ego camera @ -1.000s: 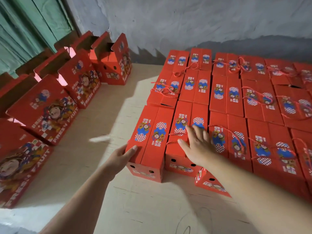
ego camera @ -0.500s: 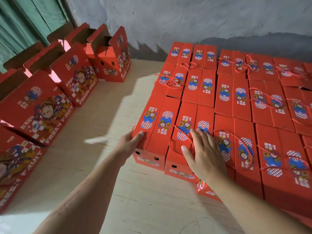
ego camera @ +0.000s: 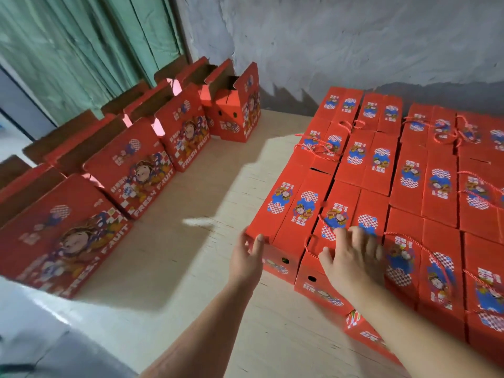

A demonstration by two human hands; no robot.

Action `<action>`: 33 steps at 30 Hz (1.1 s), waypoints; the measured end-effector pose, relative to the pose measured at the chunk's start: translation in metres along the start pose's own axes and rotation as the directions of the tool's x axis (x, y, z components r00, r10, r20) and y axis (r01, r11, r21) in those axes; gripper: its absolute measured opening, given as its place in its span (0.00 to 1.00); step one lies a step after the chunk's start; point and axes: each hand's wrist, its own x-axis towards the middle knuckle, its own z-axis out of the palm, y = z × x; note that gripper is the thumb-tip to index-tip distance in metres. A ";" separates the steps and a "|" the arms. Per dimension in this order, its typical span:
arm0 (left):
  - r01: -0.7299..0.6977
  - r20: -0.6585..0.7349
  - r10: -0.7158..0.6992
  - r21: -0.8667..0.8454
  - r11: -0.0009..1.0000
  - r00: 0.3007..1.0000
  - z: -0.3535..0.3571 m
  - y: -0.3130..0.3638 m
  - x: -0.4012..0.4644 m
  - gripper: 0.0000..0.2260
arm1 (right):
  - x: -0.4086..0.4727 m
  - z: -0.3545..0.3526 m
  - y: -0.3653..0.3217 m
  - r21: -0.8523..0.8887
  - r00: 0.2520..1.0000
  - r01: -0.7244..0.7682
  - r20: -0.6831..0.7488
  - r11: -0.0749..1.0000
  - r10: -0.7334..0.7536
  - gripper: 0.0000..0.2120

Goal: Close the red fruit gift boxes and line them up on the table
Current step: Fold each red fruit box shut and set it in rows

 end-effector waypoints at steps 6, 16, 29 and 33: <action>-0.064 -0.055 0.091 0.370 0.927 0.994 -0.075 0.030 0.002 0.16 | 0.029 0.010 -0.093 0.155 0.921 0.321 0.179 0.934 -0.346 0.30; 0.089 -0.216 0.361 0.937 0.337 0.907 -0.272 0.087 0.115 0.27 | 0.064 0.042 -0.157 -0.037 0.883 0.437 0.206 0.899 -0.421 0.26; 0.284 -0.366 0.332 0.920 0.270 0.869 -0.395 0.043 0.148 0.23 | 0.062 0.044 -0.163 -0.185 0.917 0.392 0.160 0.901 -0.366 0.28; 0.234 -0.299 0.332 0.946 0.223 0.895 -0.377 0.045 0.126 0.17 | 0.064 0.043 -0.162 -0.173 0.895 0.427 0.221 0.888 -0.387 0.30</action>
